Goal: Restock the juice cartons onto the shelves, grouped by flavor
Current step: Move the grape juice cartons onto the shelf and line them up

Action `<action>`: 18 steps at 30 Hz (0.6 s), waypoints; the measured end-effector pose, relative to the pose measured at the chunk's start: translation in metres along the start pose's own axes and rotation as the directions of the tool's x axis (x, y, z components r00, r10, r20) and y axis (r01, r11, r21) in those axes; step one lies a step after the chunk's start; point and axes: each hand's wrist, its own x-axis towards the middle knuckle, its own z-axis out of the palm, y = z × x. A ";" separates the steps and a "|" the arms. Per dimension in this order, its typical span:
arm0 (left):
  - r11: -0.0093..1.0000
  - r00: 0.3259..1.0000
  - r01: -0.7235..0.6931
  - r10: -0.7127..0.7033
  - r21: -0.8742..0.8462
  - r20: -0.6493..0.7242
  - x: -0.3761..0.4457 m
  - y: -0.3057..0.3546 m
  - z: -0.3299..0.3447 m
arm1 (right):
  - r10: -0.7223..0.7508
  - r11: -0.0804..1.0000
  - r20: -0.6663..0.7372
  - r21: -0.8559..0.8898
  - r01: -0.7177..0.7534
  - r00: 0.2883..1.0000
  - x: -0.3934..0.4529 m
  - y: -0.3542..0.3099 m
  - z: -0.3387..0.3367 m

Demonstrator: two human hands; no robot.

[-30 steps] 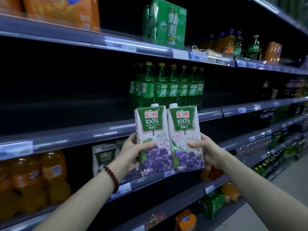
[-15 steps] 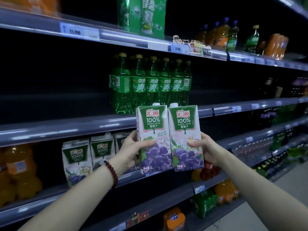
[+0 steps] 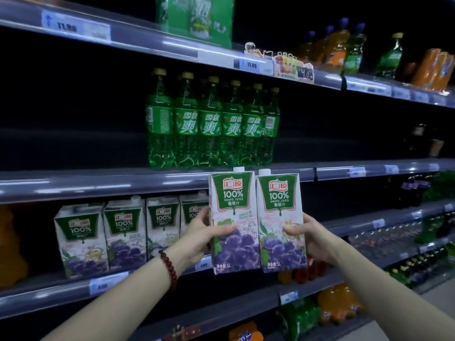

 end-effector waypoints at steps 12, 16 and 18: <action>0.999 0.997 0.005 -0.002 0.047 -0.076 0.073 -0.041 0.047 | 0.055 0.998 -0.016 0.034 -0.054 0.998 0.056 0.026 -0.094; 0.999 0.995 0.026 -0.023 0.030 -0.098 0.079 -0.056 0.045 | 0.067 0.996 -0.042 0.061 -0.064 0.997 0.062 0.054 -0.097; 0.999 0.995 0.016 -0.012 0.038 -0.103 0.081 -0.064 0.041 | 0.064 0.996 -0.019 0.057 -0.062 0.998 0.068 0.064 -0.097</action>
